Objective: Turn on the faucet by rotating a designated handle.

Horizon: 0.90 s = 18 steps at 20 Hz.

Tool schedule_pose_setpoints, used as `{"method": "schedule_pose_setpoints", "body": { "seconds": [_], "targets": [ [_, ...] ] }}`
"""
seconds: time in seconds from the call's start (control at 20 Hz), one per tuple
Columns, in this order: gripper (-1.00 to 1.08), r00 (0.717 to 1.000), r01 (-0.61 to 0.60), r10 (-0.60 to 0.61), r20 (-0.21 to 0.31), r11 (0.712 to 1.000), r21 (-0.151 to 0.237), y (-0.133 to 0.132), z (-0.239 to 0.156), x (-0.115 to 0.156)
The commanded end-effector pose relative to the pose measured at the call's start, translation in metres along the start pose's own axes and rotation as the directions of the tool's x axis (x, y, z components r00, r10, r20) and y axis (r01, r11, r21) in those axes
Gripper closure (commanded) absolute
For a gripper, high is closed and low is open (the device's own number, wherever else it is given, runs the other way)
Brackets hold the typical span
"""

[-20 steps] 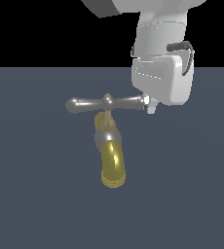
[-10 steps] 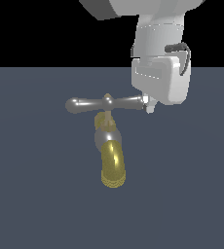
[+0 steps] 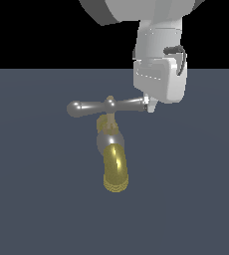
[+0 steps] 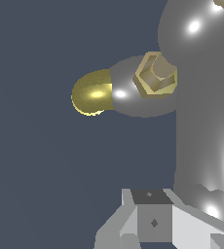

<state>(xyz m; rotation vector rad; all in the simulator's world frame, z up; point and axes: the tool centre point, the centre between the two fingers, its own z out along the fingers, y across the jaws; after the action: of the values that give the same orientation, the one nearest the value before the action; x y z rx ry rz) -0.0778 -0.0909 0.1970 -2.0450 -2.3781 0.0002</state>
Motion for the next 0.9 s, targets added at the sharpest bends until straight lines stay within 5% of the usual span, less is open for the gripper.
{"method": "schedule_pose_setpoints", "body": {
  "seconds": [0.0, 0.85],
  "targets": [
    [1.08, 1.0, 0.003, -0.003, 0.004, 1.0, -0.004, 0.009, 0.0, -0.001],
    [1.08, 1.0, 0.003, -0.003, 0.004, 1.0, -0.004, 0.052, 0.0, -0.006]
  ]
}}
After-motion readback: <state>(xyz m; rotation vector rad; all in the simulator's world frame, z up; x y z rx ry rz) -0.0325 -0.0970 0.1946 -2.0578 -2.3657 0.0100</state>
